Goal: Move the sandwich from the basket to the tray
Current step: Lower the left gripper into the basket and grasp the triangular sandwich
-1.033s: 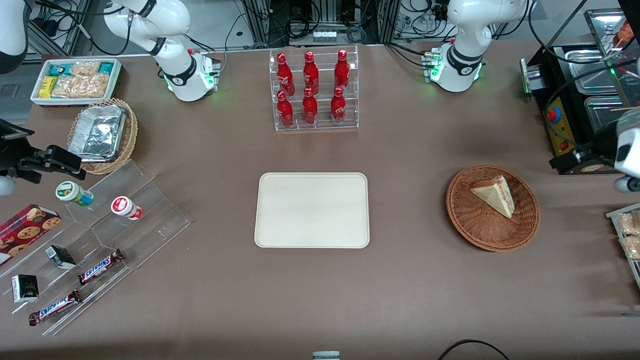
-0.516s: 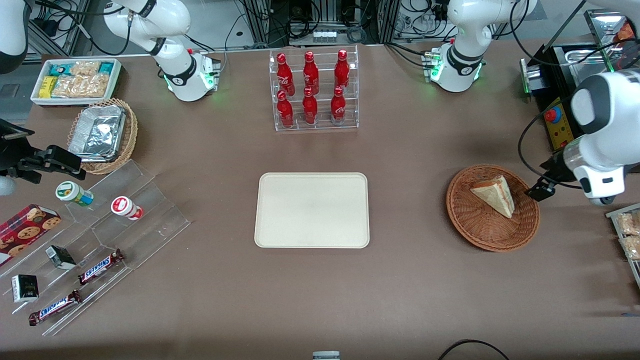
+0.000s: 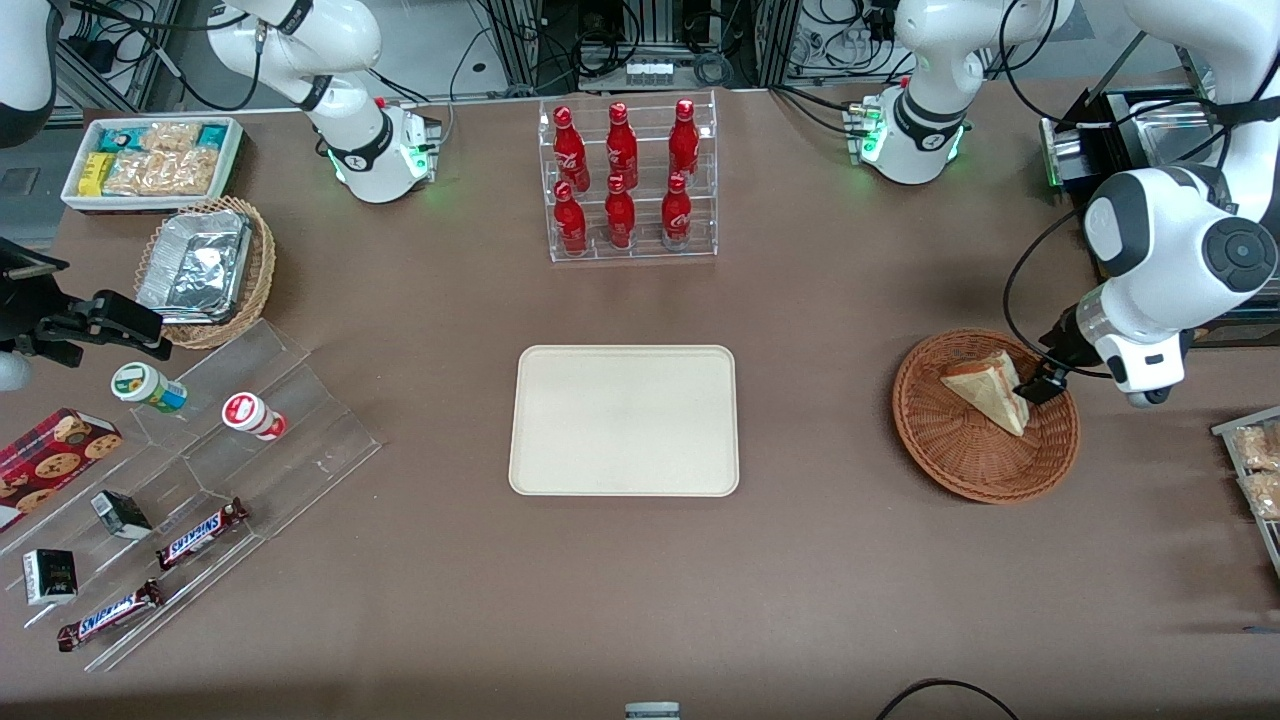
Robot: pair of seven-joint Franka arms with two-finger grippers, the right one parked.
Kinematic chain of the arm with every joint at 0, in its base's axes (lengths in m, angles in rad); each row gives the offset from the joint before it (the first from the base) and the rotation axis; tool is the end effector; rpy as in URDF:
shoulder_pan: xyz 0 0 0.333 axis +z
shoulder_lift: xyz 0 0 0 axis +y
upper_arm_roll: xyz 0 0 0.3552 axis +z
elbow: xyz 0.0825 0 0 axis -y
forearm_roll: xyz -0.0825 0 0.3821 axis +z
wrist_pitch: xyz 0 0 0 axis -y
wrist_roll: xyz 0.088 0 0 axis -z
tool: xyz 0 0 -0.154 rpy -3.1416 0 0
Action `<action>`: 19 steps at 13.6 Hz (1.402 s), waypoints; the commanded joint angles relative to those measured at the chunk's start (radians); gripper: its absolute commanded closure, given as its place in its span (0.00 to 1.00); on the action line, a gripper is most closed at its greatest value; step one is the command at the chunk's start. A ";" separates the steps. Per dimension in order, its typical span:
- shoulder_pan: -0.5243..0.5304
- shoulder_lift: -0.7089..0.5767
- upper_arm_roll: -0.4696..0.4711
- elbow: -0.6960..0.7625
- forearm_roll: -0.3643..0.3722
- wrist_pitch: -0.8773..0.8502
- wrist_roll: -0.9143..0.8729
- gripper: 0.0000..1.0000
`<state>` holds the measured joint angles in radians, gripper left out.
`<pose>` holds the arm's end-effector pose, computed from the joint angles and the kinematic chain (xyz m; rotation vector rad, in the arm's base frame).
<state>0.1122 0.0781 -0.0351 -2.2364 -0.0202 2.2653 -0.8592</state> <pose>0.5259 0.0394 0.3246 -2.7912 -1.4348 0.0821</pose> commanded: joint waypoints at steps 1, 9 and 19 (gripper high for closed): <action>0.000 0.014 -0.006 -0.017 -0.035 0.057 0.026 0.00; -0.017 0.078 -0.009 -0.115 -0.063 0.253 0.026 0.00; -0.035 0.106 -0.008 -0.117 -0.061 0.247 0.042 0.85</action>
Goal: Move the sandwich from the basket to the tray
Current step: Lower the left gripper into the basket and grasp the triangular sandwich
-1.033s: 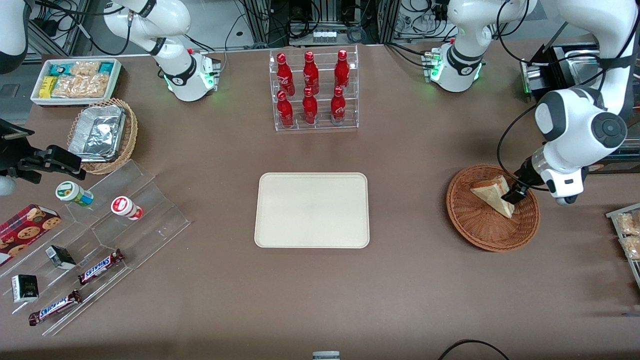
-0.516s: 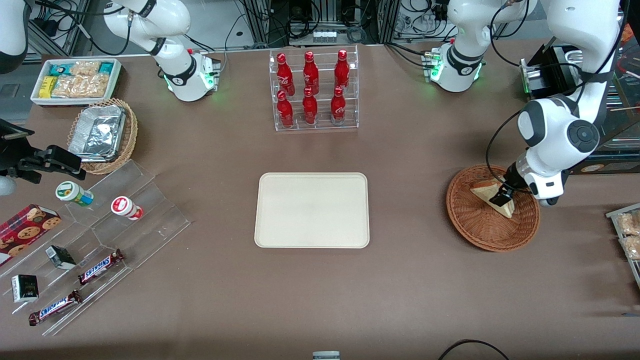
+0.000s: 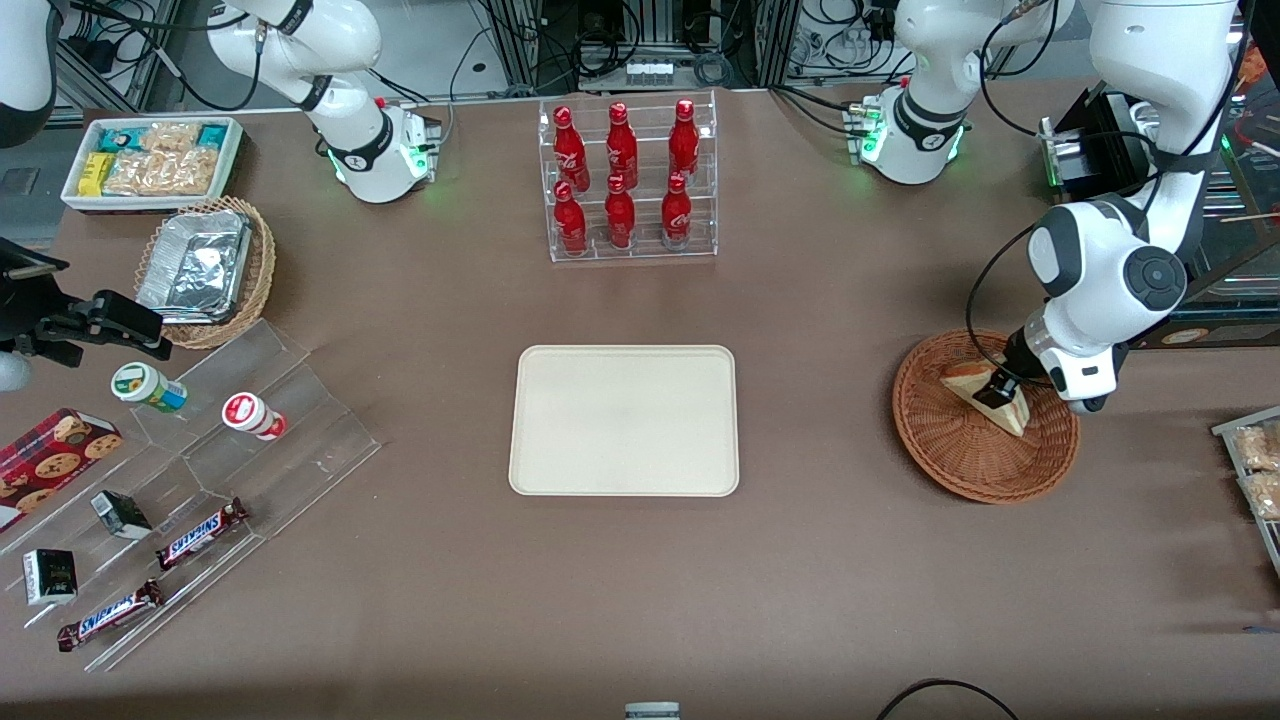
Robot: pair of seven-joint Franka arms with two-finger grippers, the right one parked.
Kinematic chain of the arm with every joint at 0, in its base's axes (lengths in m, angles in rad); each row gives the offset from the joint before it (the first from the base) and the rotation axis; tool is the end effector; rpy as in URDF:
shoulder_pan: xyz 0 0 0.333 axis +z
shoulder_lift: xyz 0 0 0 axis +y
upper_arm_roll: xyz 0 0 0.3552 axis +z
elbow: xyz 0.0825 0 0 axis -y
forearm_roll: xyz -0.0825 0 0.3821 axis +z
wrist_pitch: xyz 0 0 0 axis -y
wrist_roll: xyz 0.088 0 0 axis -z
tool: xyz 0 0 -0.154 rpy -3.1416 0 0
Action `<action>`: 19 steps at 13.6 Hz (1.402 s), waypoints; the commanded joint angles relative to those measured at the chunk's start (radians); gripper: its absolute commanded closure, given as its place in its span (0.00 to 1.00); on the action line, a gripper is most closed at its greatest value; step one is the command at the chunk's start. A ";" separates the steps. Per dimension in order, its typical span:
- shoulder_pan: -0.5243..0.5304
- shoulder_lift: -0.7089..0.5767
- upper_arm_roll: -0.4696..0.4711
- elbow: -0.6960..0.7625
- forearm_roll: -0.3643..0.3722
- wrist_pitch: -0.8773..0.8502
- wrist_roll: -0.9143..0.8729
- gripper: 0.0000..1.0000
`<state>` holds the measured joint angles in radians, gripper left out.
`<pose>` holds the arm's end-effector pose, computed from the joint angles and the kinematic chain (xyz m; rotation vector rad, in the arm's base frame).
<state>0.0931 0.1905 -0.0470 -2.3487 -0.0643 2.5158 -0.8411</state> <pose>0.5167 0.0223 0.2422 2.7703 1.4081 -0.0612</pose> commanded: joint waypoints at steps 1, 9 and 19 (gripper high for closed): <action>-0.016 -0.016 0.004 -0.003 -0.017 -0.018 0.025 0.86; -0.073 -0.212 -0.004 0.164 0.015 -0.481 0.053 0.88; -0.412 -0.120 -0.008 0.501 0.009 -0.696 0.060 0.87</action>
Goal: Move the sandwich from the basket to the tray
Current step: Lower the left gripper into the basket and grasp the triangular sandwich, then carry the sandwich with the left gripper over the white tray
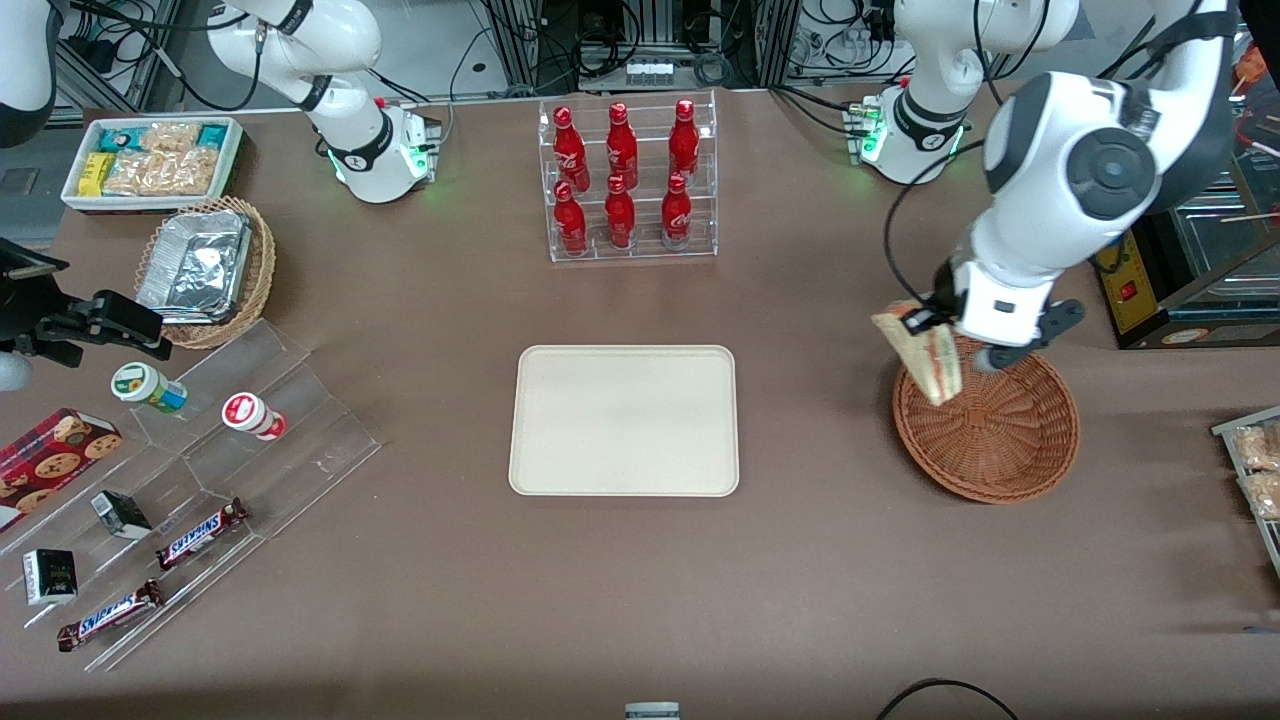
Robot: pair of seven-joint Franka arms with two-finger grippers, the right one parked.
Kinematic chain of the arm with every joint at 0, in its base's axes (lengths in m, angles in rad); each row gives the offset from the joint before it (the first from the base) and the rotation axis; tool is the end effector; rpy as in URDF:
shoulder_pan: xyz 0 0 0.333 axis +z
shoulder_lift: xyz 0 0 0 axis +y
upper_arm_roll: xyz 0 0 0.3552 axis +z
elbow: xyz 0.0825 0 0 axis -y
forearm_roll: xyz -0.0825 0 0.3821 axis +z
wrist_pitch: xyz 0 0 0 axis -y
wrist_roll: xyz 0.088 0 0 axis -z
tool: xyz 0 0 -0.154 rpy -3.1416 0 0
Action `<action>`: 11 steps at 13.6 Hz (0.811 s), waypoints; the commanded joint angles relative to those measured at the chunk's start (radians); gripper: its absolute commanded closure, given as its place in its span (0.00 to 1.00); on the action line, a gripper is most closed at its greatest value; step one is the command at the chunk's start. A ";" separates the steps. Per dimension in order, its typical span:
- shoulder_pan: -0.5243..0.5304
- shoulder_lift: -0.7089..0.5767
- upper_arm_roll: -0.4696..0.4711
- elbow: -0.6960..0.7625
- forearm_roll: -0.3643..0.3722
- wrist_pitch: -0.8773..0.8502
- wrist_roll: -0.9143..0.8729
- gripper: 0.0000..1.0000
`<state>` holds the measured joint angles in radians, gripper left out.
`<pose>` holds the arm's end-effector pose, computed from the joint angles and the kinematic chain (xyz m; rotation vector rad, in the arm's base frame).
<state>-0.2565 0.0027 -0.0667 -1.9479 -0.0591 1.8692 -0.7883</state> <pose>0.5137 -0.1796 0.4625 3.0416 0.7520 -0.1546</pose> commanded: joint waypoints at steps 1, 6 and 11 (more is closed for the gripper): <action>-0.102 0.098 0.011 0.133 0.001 -0.051 0.003 0.87; -0.230 0.252 0.011 0.280 -0.005 -0.019 -0.048 0.87; -0.325 0.385 0.011 0.320 0.001 0.123 -0.048 0.87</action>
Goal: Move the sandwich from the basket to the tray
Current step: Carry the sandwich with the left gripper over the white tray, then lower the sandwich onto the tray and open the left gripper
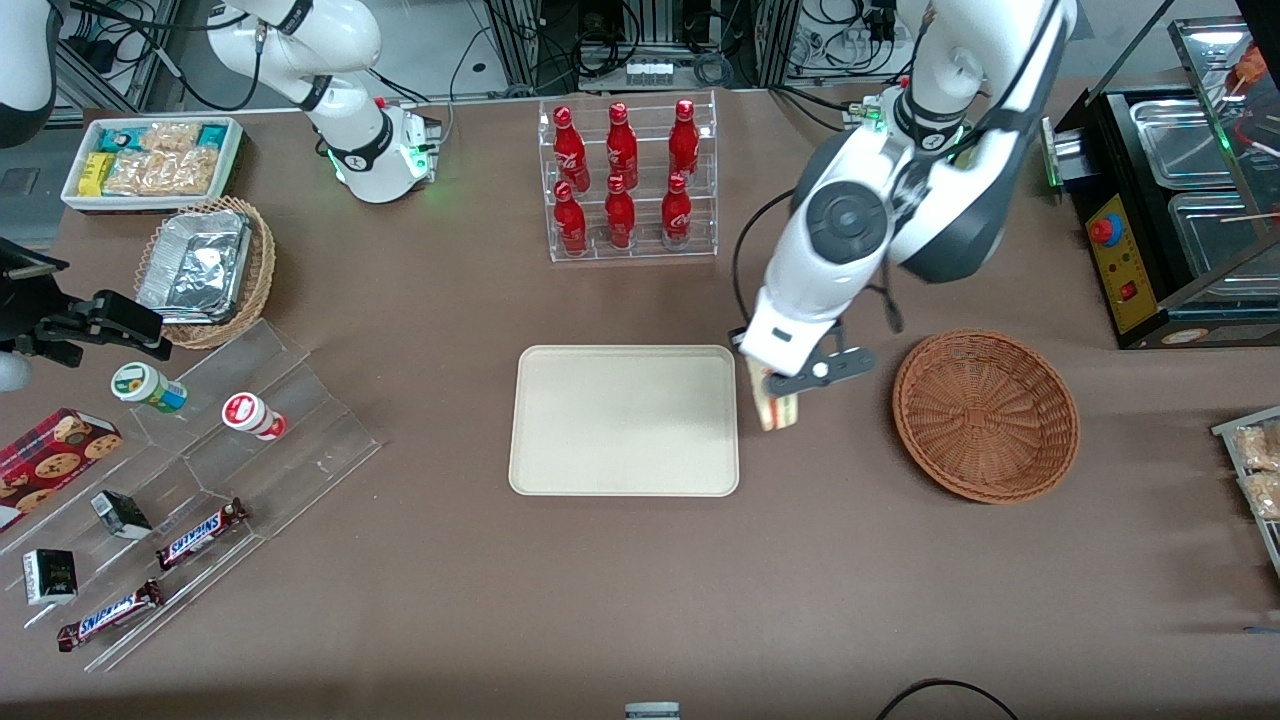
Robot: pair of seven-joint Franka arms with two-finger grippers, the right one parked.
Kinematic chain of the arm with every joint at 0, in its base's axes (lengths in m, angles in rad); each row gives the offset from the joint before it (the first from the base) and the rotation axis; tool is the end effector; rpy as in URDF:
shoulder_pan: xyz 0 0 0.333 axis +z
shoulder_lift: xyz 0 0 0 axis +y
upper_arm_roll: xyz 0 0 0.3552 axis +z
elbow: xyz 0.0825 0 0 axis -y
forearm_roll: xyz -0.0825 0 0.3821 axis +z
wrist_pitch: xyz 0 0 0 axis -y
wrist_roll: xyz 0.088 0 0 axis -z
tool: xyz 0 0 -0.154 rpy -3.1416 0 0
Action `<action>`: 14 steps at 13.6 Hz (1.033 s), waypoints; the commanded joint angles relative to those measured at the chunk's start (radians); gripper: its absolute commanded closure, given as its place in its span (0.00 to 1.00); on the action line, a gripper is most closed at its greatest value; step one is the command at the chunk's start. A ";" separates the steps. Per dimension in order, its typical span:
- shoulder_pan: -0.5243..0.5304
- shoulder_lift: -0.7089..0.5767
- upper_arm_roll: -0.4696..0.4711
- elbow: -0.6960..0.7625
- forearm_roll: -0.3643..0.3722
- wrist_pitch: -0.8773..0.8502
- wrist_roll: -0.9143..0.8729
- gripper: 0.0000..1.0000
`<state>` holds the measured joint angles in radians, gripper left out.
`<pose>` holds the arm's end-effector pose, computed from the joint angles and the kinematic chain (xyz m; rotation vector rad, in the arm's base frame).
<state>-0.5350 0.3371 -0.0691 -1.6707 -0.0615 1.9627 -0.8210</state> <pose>0.5396 -0.3757 0.3970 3.0846 0.3798 -0.1329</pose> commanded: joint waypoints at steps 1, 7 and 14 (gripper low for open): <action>-0.086 0.068 0.014 0.043 0.012 0.053 -0.015 0.87; -0.168 0.186 0.017 0.045 0.069 0.182 -0.012 0.86; -0.163 0.286 0.020 0.045 0.077 0.312 -0.010 0.85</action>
<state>-0.6911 0.6009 -0.0512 -1.6587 0.0010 2.2719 -0.8212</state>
